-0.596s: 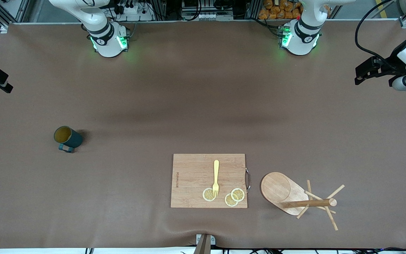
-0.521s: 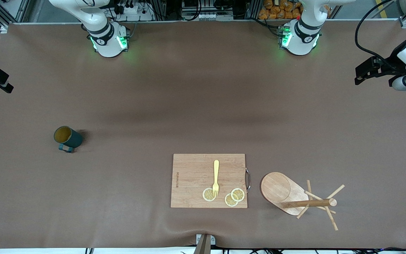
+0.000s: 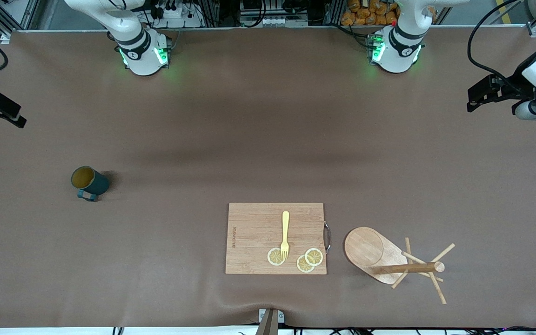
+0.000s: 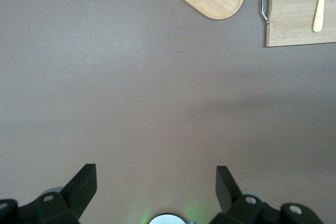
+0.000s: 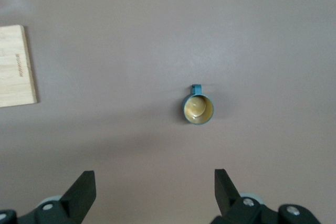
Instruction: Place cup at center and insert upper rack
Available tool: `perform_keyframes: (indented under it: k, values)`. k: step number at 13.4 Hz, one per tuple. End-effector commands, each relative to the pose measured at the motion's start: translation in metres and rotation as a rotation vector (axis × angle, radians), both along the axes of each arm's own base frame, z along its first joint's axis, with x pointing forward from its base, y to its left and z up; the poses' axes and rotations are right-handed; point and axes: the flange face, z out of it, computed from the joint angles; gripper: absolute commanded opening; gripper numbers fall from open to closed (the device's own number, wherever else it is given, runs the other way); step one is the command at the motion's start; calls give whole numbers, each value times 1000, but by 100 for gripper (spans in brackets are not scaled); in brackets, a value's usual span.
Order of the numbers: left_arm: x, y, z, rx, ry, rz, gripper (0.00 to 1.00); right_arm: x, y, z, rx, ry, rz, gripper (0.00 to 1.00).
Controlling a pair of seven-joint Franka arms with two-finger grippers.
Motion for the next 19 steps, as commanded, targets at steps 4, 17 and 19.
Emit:
perform_keyframes:
  k: [4,17,19]
  values:
    - [1,0,3,-1,-4,-20,100,8,-19,-72,6,91,-57,100]
    - [4,7,1,-10,-5,-10,100,11,-29,-230,25,132,-144,95]
    - [4,7,0,-10,-3,2,100,13,-27,-250,21,147,-140,94]
